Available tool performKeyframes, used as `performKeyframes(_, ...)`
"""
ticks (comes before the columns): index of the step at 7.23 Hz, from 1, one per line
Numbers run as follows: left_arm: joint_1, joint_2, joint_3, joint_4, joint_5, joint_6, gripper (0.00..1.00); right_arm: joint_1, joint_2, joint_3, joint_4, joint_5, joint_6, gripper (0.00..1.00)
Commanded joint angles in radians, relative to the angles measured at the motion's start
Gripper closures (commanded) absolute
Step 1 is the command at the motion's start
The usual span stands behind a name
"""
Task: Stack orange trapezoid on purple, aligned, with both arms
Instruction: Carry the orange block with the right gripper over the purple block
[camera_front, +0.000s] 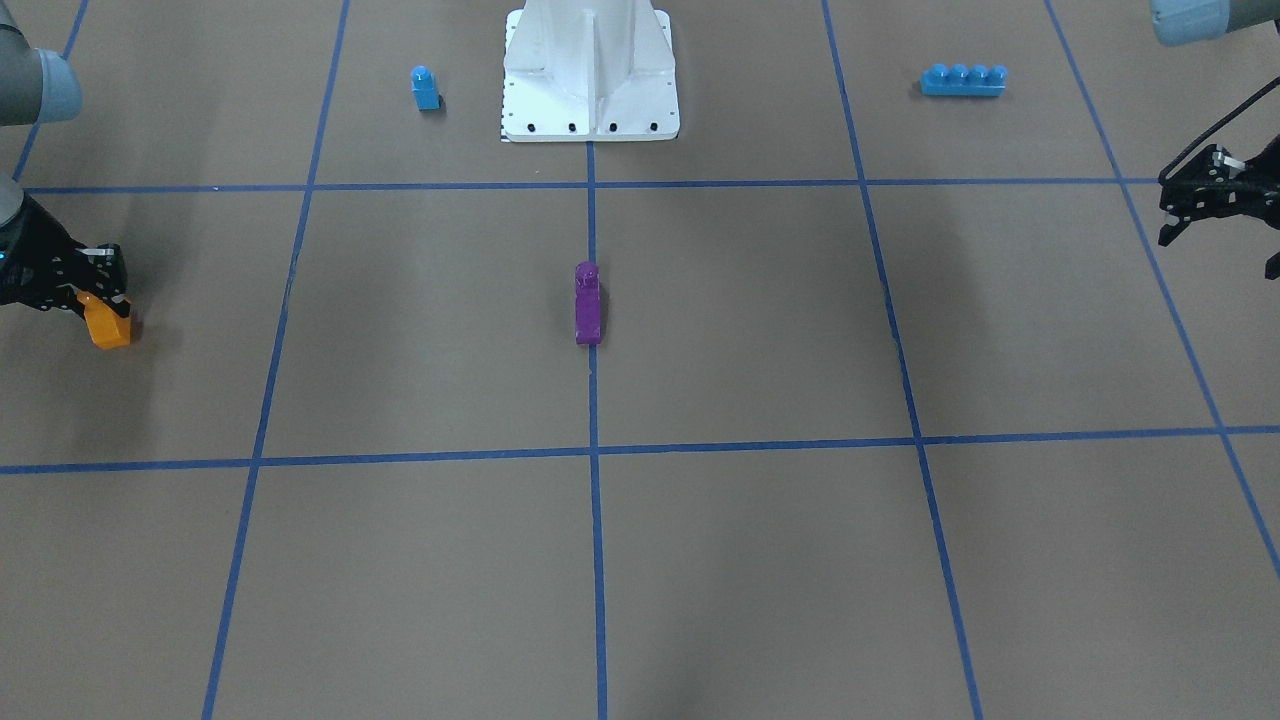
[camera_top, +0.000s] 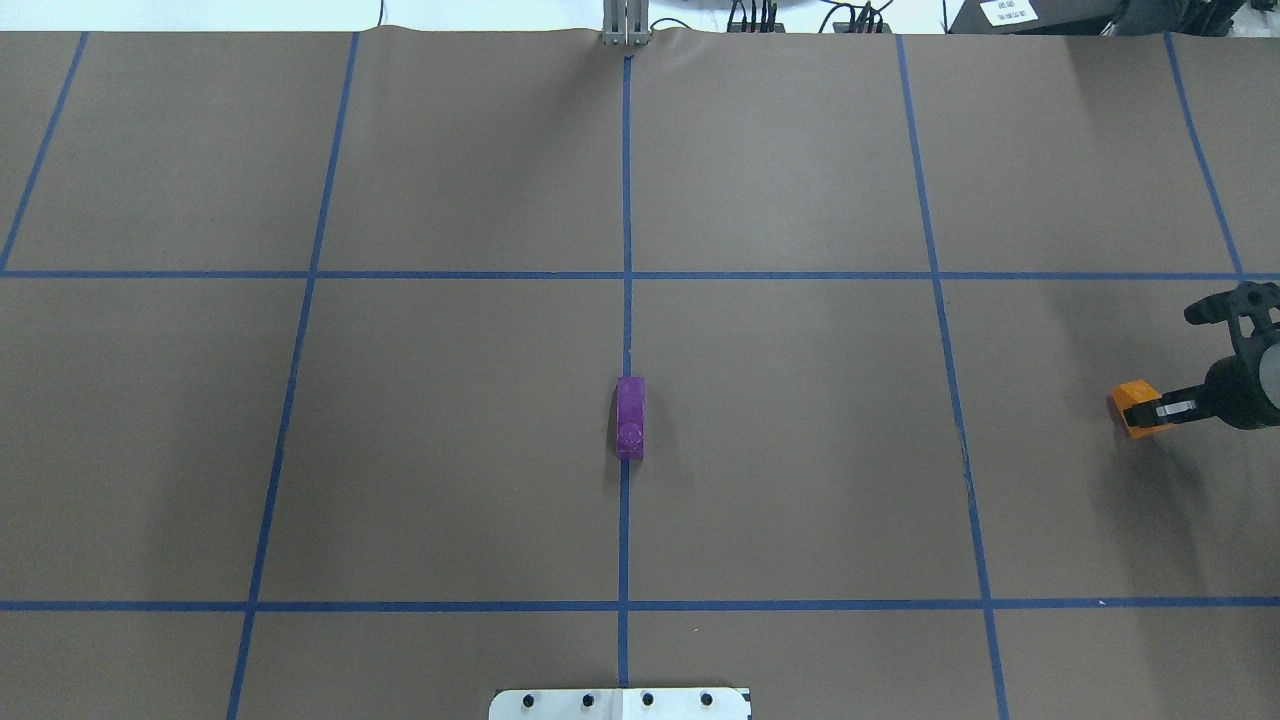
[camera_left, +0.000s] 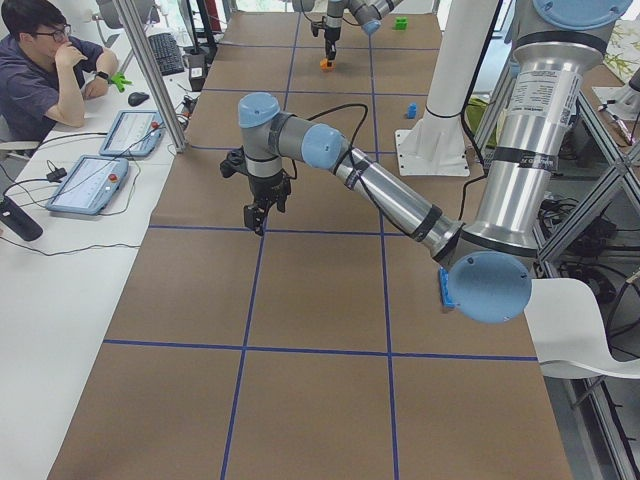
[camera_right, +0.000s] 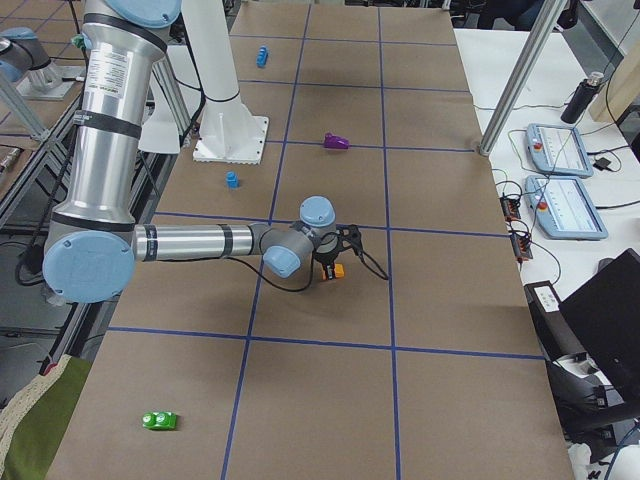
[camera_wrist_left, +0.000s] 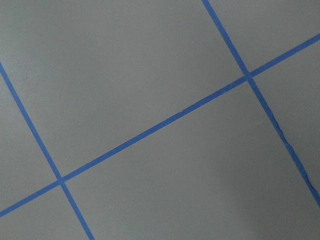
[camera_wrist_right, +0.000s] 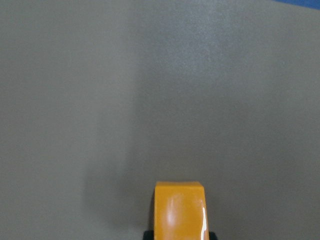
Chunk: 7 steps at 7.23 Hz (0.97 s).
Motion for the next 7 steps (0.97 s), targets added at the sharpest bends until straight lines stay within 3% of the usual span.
performKeyframes(1, -0.022, 0.059, 0.023, -0.007, 0.001, -0.018, 0.00, 0.004, 0.157, 0.134, -0.317, 0.000, 0.002, 1.00)
performKeyframes(4, -0.062, 0.102, 0.012, -0.066, -0.042, -0.102, 0.00, -0.061, 0.514, 0.134, -0.666, -0.009, 0.142, 1.00)
performKeyframes(7, -0.057, 0.125, 0.018, -0.216, -0.058, -0.283, 0.00, -0.218, 0.778, 0.125, -0.815, -0.070, 0.372, 1.00)
